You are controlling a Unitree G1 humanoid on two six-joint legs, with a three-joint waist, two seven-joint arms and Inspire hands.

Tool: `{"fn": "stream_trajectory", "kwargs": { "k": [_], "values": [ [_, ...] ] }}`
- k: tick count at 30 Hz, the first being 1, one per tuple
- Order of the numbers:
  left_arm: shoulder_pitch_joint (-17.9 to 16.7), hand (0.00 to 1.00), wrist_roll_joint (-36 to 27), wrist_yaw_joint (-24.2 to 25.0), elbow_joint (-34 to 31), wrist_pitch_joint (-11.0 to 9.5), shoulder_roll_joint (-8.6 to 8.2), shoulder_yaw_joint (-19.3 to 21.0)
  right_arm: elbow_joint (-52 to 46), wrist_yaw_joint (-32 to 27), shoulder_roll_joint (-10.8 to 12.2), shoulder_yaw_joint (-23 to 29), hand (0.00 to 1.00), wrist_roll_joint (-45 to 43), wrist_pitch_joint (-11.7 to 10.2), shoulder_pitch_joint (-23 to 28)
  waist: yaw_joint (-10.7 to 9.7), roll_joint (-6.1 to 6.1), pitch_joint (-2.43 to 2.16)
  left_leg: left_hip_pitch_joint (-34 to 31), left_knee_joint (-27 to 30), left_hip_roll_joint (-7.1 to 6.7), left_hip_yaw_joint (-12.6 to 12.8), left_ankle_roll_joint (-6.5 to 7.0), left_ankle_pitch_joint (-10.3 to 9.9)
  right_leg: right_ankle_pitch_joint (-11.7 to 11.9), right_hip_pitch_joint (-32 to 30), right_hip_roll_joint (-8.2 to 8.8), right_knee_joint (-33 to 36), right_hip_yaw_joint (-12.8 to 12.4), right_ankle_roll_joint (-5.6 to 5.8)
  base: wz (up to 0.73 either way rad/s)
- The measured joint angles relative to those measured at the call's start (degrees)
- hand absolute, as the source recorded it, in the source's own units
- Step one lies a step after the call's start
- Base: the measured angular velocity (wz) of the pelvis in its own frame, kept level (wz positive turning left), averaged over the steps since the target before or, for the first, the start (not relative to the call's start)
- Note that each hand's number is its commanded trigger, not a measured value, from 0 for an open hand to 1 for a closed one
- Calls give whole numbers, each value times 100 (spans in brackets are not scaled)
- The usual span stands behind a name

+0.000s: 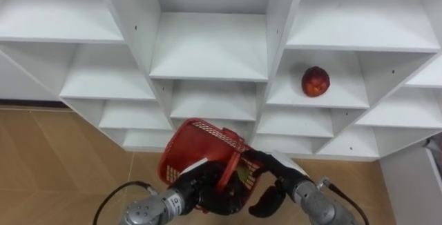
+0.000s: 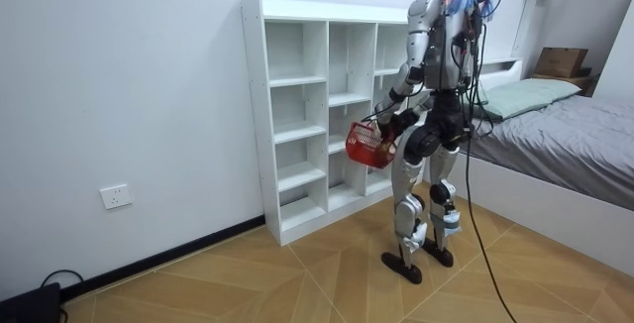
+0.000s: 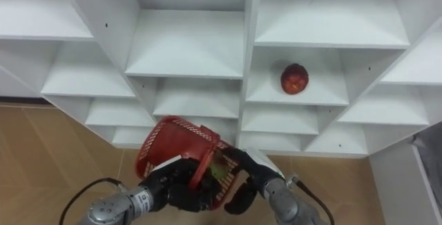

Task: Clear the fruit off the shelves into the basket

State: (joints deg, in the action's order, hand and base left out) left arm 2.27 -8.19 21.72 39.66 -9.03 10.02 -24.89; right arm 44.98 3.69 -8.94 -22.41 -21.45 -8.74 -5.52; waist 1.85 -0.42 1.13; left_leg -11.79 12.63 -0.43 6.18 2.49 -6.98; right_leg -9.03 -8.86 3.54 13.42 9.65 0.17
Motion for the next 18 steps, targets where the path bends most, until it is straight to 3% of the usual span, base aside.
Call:
{"fn": "stream_trajectory", "kwargs": {
  "k": [5,10,18],
  "values": [
    [-108,100,6,-147,0,30,27,36,-91,15,-1,8,0,64,4,95,-6,22,-13,112,-1,2,7,-4,-11,0,122,-7,-42,-7,0,0],
    [-318,100,177,-259,46,30,-30,392,-710,36,-27,118,0,-157,12,299,-8,39,-29,350,-94,0,59,-9,-24,-19,262,-38,-64,-154,18,-9],
    [-562,100,222,-531,111,130,31,577,-1947,6,-266,297,0,-87,27,616,-26,44,-34,720,-185,-18,134,-36,-61,-31,613,-66,-171,-220,16,-4]
  ]
}}
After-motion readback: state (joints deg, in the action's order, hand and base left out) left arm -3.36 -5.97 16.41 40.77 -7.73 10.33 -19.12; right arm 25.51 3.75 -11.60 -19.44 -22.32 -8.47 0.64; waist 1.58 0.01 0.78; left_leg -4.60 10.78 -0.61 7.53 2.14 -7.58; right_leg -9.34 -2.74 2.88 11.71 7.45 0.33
